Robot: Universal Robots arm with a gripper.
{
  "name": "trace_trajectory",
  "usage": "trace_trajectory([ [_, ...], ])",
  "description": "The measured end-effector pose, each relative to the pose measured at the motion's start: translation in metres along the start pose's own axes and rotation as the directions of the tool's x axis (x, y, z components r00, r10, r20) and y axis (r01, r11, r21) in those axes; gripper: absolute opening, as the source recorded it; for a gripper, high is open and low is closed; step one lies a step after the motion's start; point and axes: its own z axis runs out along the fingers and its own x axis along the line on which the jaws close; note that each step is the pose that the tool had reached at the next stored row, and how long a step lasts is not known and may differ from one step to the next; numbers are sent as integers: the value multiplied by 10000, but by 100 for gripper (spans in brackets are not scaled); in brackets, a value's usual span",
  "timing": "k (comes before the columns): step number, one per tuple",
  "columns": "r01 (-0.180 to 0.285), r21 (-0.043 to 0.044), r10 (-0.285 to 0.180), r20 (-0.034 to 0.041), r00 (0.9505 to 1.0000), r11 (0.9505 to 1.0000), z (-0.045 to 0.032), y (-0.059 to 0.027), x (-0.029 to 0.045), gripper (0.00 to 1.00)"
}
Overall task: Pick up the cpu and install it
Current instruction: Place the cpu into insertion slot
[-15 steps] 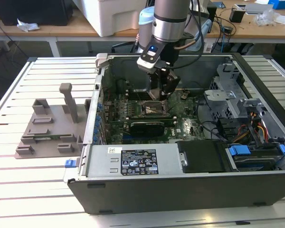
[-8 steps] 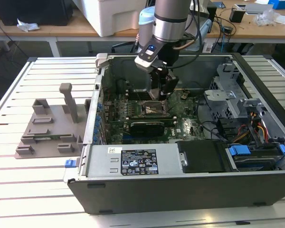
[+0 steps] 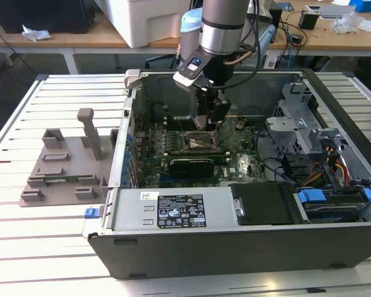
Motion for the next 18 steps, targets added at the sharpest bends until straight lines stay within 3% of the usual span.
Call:
trace_trajectory([
  [11,-1102,31,1103,-62,9939,9939,-1,18,-4,55],
  [18,-1756,51,1757,-105,9844,9844,-2,36,-9,55],
])
